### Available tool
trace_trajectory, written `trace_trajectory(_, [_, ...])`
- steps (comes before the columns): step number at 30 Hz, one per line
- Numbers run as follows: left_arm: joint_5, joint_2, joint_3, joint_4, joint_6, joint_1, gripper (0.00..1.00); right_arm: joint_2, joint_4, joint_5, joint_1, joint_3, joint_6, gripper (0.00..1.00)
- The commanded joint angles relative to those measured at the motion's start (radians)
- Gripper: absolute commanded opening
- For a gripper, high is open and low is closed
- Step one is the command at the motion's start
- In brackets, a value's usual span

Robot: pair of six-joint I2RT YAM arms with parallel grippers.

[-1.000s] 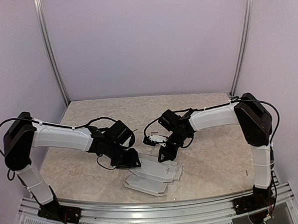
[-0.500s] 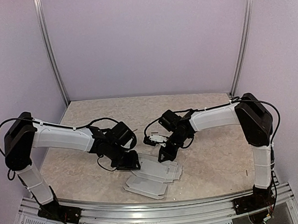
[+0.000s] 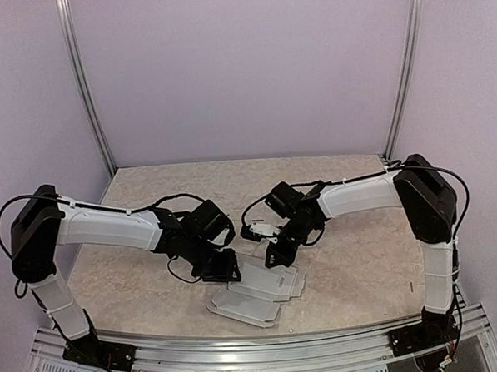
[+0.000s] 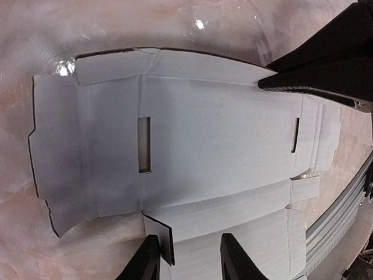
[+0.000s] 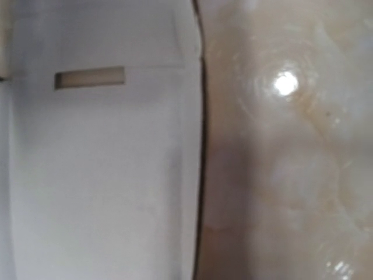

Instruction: Fold the paper box

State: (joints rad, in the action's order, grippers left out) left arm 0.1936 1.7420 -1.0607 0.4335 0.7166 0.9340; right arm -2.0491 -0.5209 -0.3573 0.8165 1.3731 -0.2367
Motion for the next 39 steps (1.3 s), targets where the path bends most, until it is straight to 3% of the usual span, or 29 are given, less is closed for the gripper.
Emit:
trace_trajectory(1, [0.037,0.043,-0.034,-0.014,-0.033,0.022,0.35,0.020,-0.002,0.056,-0.007,-0.026,0.011,0.00])
trace_trajectory(24, [0.066,0.148,0.033,-0.101,-0.080,0.048,0.36,0.028,0.004,0.056,-0.018,-0.025,0.010,0.00])
trace_trajectory(34, [0.048,0.158,0.067,-0.130,-0.112,0.052,0.35,0.051,-0.046,-0.022,-0.067,0.019,-0.007,0.10])
trace_trajectory(39, [0.023,0.142,0.071,-0.148,-0.141,0.061,0.35,0.049,-0.045,-0.016,-0.073,0.016,-0.018,0.08])
